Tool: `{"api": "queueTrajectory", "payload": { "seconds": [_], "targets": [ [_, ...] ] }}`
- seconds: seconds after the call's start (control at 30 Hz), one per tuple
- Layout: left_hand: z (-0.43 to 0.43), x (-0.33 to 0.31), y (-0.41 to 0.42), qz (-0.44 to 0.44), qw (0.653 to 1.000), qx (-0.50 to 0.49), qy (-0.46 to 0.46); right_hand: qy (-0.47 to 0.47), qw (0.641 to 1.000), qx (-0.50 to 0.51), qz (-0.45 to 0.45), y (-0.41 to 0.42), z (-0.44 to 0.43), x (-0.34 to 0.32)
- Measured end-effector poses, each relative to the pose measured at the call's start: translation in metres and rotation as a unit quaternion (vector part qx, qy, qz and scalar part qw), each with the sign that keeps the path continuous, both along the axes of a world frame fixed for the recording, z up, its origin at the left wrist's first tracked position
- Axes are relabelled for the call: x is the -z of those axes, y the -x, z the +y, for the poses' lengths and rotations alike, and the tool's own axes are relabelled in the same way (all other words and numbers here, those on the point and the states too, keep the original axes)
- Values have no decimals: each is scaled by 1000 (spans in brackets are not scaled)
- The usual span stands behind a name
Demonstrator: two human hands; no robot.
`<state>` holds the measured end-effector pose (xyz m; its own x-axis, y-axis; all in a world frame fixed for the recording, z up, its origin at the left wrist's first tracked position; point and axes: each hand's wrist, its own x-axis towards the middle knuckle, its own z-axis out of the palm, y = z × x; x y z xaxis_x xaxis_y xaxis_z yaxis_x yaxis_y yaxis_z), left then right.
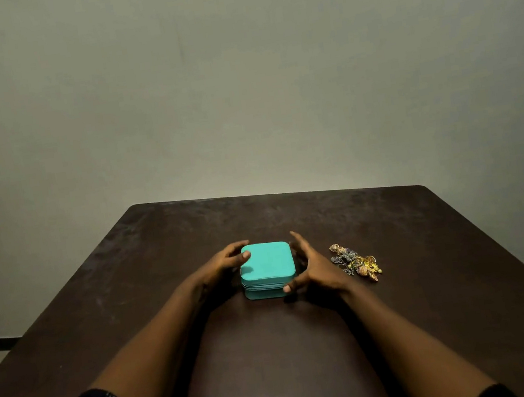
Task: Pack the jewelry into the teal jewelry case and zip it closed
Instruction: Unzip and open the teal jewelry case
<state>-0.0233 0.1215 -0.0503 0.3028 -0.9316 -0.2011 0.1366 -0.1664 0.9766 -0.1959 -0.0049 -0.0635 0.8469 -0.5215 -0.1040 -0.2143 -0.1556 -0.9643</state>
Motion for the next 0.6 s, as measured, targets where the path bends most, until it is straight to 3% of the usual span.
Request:
{"api": "queueTrajectory", "payload": {
  "seconds": [0.13,0.23,0.5,0.6],
  "targets": [
    [8,0,-8,-104,990,96,-30,-40,999,3,-31,0,2,-2],
    [13,2,-7,-131,984,113,-41,-50,997,15,-49,4,6,-1],
    [26,-4,3,-144,987,70,-24,-57,996,37,-49,13,13,-1],
    [26,-1,9,-54,998,44,9,-63,994,68,-66,14,18,-7]
  ]
}}
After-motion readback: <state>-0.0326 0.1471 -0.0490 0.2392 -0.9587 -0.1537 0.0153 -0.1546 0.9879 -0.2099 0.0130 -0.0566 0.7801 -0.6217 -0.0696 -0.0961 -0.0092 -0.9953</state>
